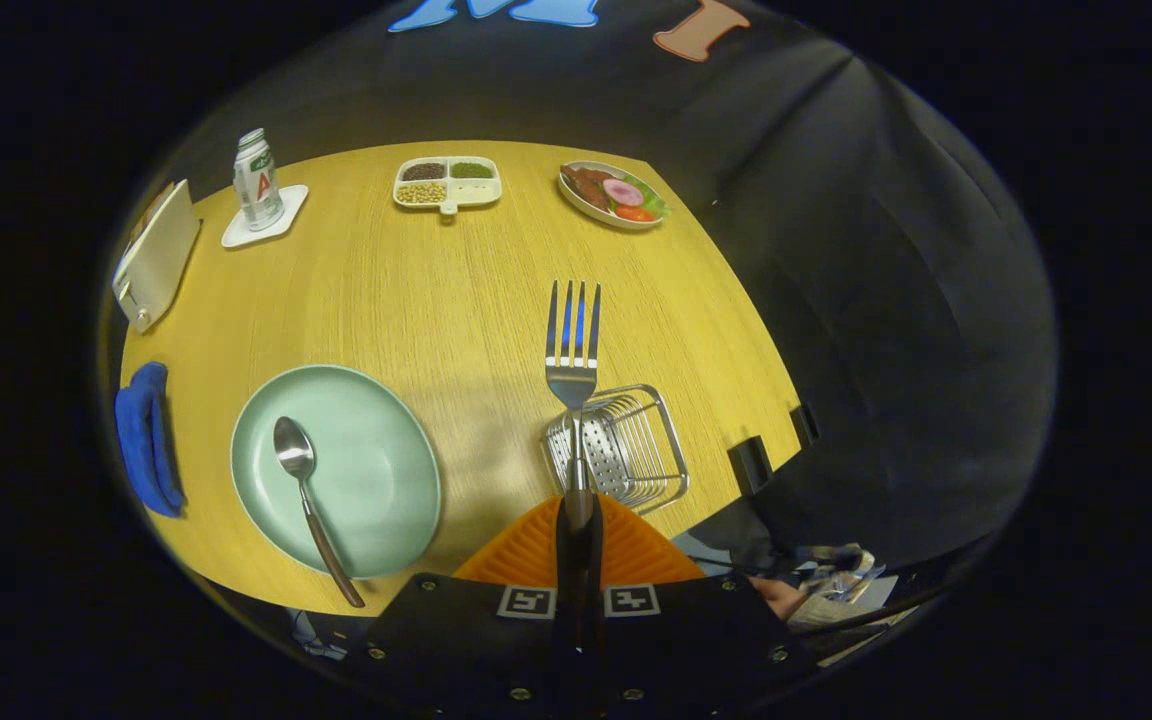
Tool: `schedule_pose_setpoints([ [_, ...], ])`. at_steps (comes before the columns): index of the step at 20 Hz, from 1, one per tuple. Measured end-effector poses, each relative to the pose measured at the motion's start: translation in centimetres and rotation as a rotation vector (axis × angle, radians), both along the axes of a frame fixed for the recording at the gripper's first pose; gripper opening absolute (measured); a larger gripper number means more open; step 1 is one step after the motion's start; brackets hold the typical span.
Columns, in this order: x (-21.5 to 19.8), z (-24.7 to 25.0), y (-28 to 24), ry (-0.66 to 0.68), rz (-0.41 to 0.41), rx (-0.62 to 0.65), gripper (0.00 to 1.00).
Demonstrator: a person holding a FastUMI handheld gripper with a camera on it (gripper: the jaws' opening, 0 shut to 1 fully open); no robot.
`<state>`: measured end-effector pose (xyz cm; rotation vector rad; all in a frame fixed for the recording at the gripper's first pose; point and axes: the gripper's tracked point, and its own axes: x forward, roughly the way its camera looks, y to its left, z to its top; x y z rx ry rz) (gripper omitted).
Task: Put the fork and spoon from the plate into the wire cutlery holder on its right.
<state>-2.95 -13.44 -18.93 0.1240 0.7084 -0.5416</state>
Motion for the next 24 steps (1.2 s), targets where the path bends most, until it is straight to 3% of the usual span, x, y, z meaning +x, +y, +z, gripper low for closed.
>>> schedule_pose_setpoints([
  [8,-3.3,-3.4,-1.3,0.14,-0.062,0.146,0.03],
  [15,-3.4,-4.7,-0.8,0.205,-0.014,0.294,0.03],
  [24,-2.2,-2.7,-2.0,0.174,0.034,0.199,0.11],
])
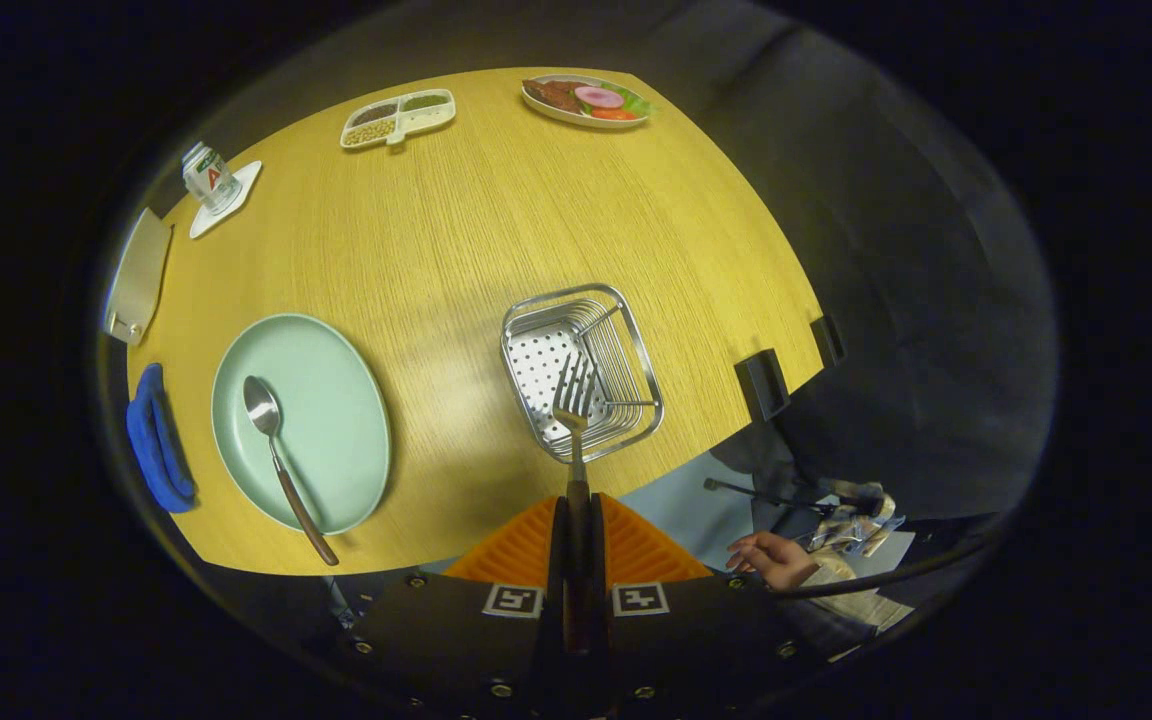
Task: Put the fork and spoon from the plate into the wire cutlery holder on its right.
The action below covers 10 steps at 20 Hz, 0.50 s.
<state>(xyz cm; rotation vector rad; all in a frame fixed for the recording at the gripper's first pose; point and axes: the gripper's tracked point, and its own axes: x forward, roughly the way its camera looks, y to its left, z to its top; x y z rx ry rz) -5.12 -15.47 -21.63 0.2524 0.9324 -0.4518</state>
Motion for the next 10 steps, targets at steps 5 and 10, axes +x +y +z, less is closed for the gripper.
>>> schedule_pose_setpoints([
  [5,0.6,1.7,-0.1,-0.052,0.018,-0.047,0.32],
  [10,0.9,2.8,0.0,-0.087,0.053,-0.104,0.32],
])
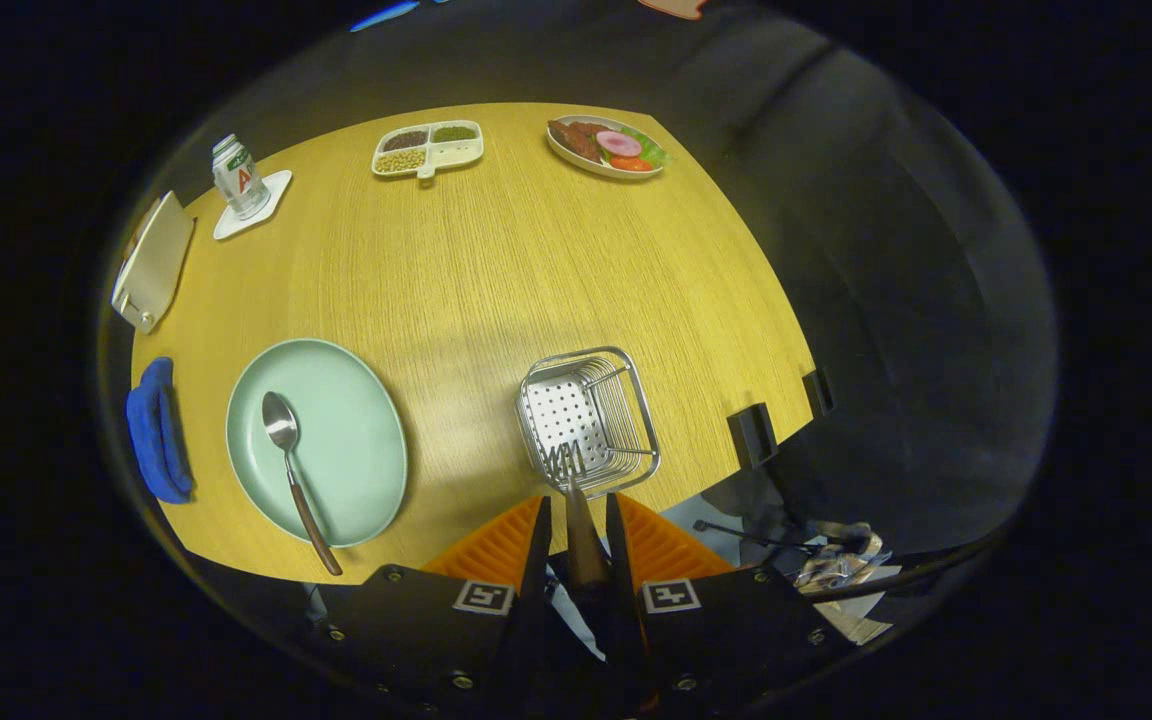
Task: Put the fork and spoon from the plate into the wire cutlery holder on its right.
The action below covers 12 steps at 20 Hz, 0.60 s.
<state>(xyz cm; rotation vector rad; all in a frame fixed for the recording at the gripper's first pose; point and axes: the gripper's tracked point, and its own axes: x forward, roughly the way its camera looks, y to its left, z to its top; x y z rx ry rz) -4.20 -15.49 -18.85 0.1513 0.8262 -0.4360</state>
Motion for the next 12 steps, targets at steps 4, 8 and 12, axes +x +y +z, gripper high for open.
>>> schedule_pose_setpoints([
  [4,0.2,1.1,0.5,-0.012,0.031,-0.044,0.32],
  [8,0.3,2.7,1.2,-0.026,0.061,-0.103,0.32],
  [12,0.8,4.2,2.8,-0.054,0.106,-0.138,0.32],
])
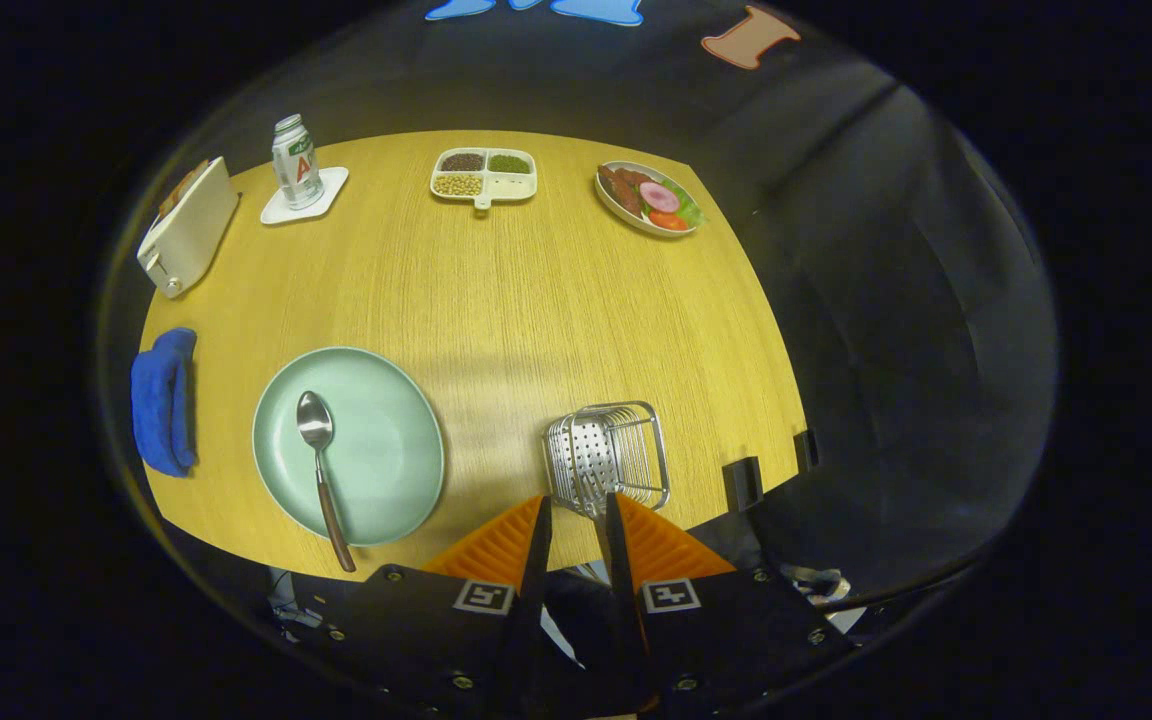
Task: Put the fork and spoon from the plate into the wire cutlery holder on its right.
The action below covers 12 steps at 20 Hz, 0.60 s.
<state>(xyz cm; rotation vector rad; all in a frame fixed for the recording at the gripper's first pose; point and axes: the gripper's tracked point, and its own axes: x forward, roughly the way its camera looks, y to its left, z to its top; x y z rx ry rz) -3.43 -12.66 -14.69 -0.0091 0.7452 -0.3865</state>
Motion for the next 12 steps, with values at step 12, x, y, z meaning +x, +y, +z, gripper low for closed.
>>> schedule_pose_setpoints([
  [12,2.4,-2.1,9.6,0.056,0.238,-0.07,0.32],
])
